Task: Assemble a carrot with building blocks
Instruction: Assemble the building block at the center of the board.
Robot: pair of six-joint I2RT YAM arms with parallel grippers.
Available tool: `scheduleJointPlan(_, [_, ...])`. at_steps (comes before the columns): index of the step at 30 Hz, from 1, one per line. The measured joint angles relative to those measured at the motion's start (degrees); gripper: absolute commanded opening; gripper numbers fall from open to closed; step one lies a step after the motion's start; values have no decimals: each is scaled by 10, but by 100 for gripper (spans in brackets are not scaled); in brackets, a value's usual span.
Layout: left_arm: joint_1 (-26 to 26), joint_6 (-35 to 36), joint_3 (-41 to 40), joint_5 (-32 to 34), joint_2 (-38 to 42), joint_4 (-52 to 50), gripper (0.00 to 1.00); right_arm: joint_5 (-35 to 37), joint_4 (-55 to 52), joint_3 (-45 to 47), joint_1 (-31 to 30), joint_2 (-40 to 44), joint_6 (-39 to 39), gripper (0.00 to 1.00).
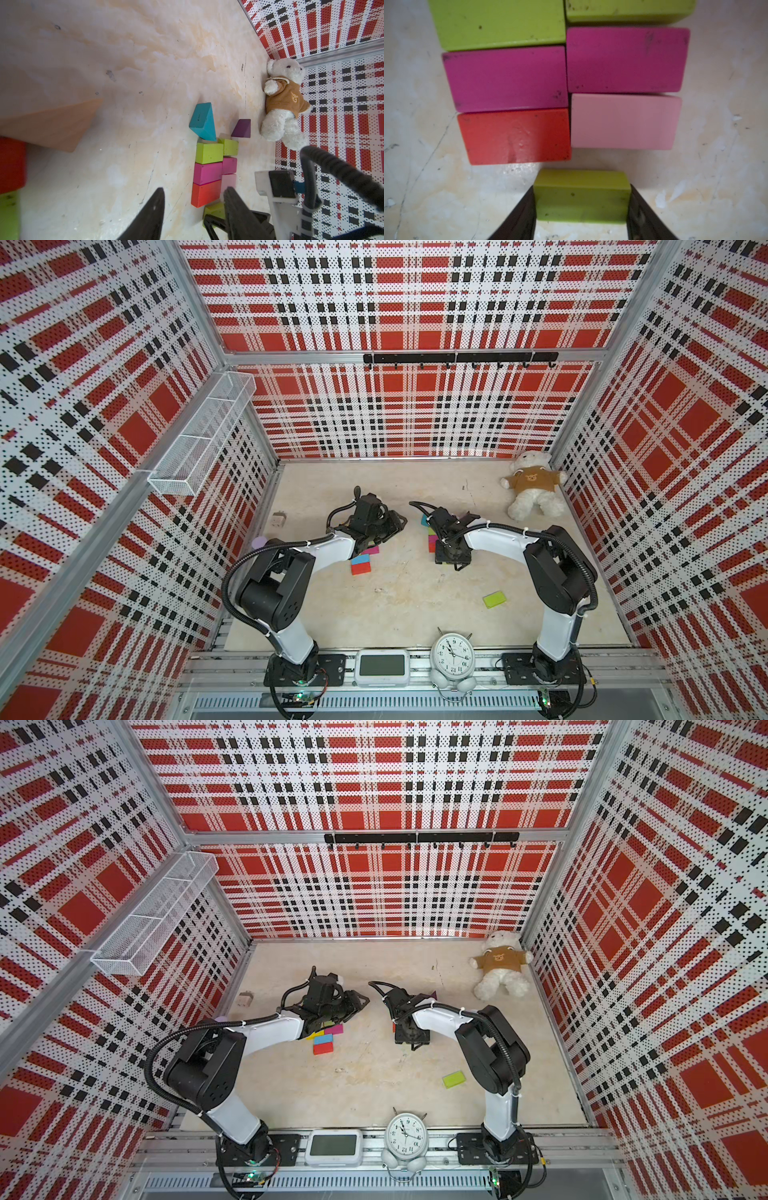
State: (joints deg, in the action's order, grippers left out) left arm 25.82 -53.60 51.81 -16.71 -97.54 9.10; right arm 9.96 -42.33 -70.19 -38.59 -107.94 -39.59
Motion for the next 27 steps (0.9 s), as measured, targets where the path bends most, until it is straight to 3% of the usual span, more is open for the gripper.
scheduleJointPlan(27, [-1, -1, 0, -2, -12, 4, 50, -16, 2, -22, 20, -18, 26, 59])
